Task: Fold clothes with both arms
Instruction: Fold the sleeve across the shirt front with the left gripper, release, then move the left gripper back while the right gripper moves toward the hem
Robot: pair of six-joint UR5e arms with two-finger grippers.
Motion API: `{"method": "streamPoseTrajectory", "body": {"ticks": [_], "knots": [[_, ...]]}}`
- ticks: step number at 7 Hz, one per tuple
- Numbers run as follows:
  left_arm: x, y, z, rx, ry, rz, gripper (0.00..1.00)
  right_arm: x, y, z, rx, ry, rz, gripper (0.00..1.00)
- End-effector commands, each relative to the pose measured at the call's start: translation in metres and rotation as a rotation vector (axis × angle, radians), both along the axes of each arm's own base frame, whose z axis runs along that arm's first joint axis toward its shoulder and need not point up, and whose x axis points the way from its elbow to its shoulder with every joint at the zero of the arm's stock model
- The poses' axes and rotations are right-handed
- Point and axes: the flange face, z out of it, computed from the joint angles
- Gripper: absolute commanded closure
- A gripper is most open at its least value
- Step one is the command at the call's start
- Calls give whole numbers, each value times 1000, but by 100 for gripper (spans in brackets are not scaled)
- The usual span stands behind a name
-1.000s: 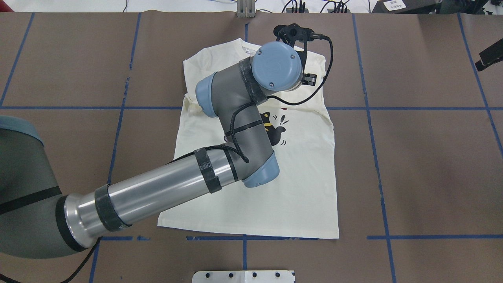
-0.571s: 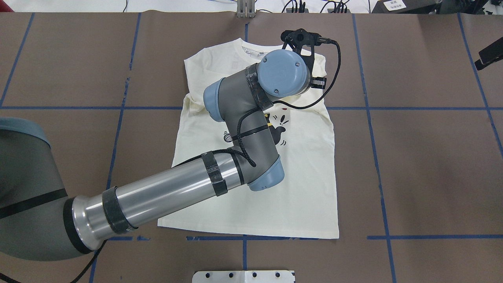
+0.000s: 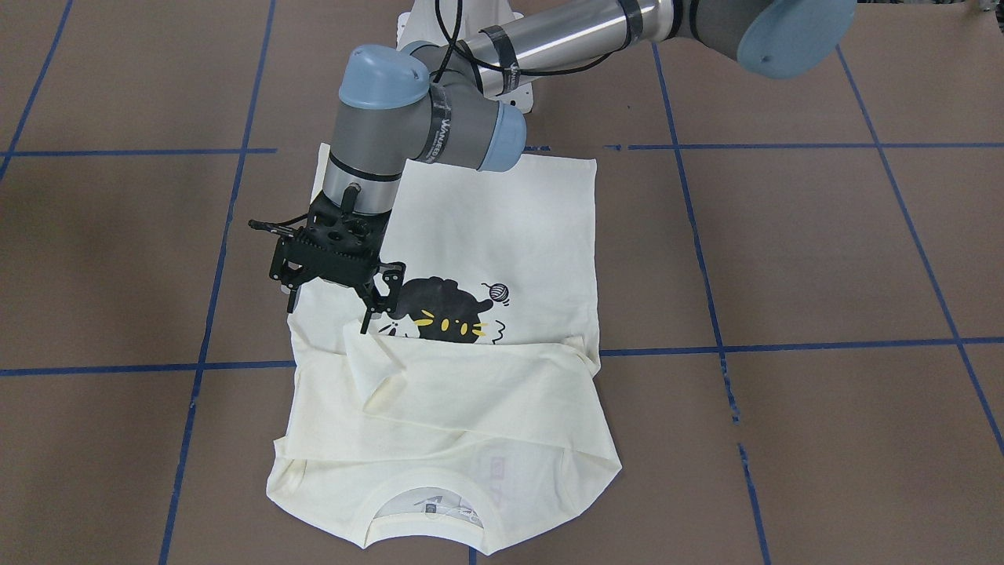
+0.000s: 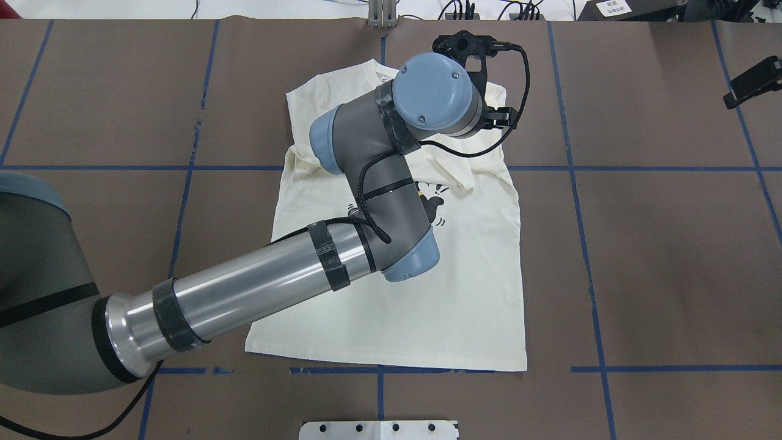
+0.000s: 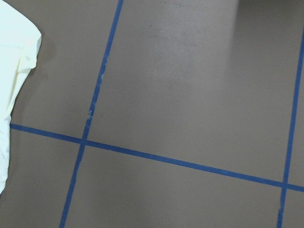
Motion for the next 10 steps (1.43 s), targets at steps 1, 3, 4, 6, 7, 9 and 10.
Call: {"method": "streamPoseTrajectory", "body": {"ticks": [1, 3, 4, 6, 7, 9, 10], "knots": [[-69, -11, 30, 34, -110, 47, 0, -47, 7, -17, -11, -77, 47, 0], [-136, 12, 119, 135, -187, 137, 0, -97, 47, -47, -81, -179, 142, 0], [-162, 30, 137, 179, -191, 148, 0, -114, 86, -58, -107, -177, 191, 0], [-217, 71, 169, 183, -165, 137, 0, -145, 149, -72, -201, -192, 279, 0], [-235, 86, 190, 175, -173, 140, 0, -155, 180, -69, -240, -208, 334, 0], [-254, 110, 215, 129, -147, 128, 0, -180, 224, -47, -289, -270, 431, 4], [-263, 121, 242, 65, -91, 89, 4, -205, 249, -57, -302, -288, 456, 4]]}}
